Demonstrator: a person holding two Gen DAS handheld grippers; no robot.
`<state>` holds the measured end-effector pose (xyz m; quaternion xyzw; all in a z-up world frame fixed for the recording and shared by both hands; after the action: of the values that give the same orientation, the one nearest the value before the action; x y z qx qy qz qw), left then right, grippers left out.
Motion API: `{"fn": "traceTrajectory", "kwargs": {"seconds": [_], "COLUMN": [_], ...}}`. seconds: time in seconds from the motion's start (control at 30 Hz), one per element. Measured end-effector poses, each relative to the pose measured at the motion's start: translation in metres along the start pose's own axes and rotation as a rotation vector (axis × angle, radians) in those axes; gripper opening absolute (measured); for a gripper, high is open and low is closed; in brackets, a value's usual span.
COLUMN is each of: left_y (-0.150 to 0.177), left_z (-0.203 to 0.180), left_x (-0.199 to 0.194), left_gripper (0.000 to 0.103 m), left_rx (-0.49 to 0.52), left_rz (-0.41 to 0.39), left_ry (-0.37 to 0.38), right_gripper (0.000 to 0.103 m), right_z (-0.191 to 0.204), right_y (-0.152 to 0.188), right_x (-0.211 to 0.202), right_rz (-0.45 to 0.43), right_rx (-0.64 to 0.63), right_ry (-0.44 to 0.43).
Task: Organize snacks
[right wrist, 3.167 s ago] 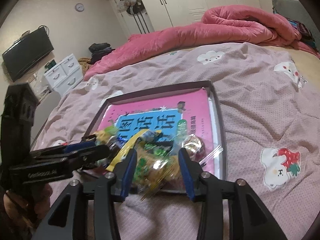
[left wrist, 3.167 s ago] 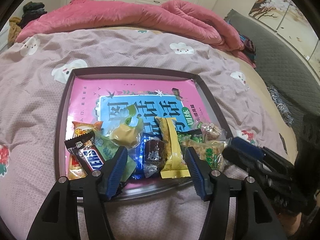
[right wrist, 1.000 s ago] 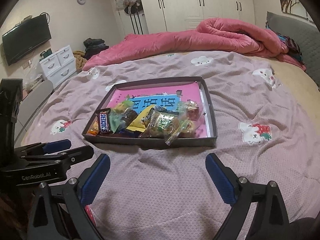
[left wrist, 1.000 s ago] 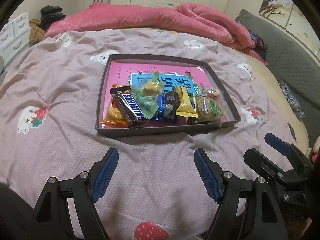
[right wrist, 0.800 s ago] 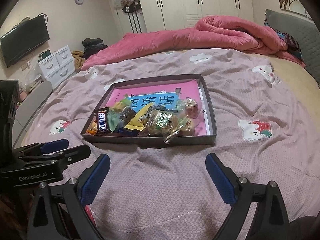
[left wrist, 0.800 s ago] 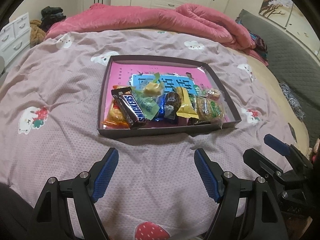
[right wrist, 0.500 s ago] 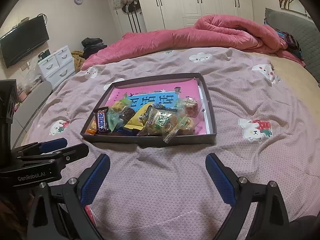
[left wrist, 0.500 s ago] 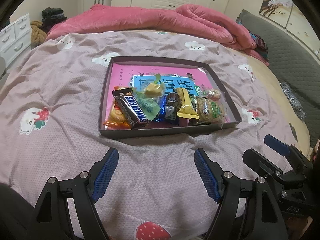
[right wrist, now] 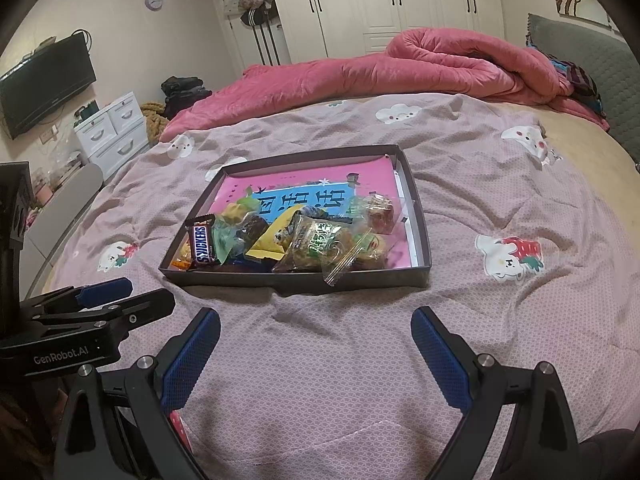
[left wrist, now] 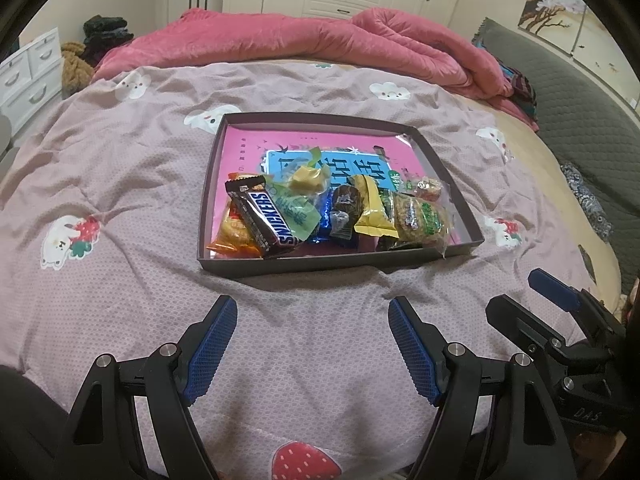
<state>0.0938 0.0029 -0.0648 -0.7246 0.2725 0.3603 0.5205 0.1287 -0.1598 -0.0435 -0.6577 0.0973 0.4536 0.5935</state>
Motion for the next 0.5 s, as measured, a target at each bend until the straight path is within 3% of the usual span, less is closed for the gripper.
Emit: {"fn": "traceTrajectory", "kwargs": {"seconds": [0.5], "left_y": [0.0005], "left_z": [0.0007], "left_x": [-0.0023], "left_gripper": [0.079], "left_rx": [0.002], "left_rz": [-0.003], "left_ry": [-0.002], "right_gripper": [0.097], "right_z": [-0.0016], "right_y": [0.0], "right_x": [-0.0003], "right_rz": [0.002], "right_rx": [0.004], "right_ry": [0.0]}}
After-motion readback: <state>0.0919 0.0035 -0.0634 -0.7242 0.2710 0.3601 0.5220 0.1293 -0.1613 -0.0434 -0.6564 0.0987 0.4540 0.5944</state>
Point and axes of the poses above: each gripper's, at about its wrist camera, not at the fingertips, and x roughly the way its jaws point, z to its left, y to its underside, the point moved 6 cm from there along x, roughly the way its jaws point, and after that the axes turned 3 degrees about -x, right-handed, at the moved point
